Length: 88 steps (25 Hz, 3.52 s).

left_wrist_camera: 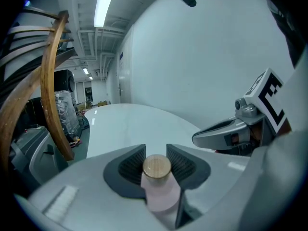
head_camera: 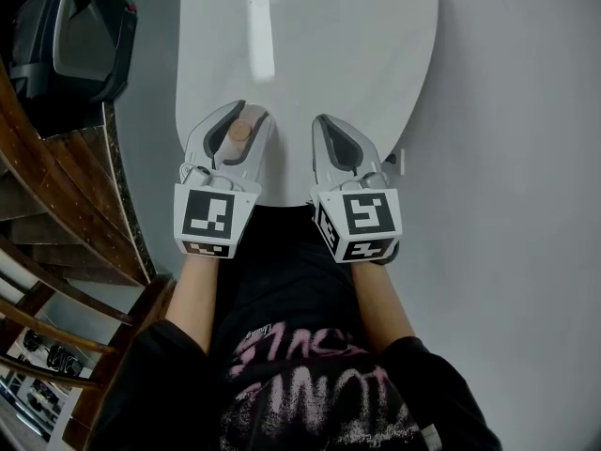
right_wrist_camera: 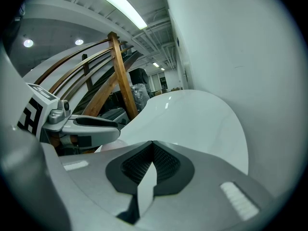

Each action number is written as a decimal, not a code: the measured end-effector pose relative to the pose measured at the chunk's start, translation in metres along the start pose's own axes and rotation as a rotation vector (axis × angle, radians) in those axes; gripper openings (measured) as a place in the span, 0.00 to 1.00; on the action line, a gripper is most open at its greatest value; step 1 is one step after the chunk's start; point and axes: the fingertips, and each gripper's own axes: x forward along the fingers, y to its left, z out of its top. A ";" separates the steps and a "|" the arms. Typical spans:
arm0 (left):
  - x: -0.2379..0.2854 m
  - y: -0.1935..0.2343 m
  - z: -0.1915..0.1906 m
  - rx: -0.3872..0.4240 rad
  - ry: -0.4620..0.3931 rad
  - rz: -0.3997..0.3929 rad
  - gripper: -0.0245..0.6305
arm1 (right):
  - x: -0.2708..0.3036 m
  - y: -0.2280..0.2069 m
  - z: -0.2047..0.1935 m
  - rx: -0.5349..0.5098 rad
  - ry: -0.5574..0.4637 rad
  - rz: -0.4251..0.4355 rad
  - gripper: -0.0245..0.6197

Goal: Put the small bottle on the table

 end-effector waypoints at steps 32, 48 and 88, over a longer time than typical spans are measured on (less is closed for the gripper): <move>-0.037 0.017 0.063 0.073 -0.129 0.087 0.08 | -0.021 0.016 0.056 -0.048 -0.134 0.022 0.05; -0.061 0.025 0.081 0.067 -0.186 0.124 0.05 | -0.041 0.033 0.082 -0.089 -0.203 0.014 0.05; -0.112 0.023 0.127 0.095 -0.347 0.177 0.04 | -0.082 0.050 0.135 -0.196 -0.361 0.007 0.05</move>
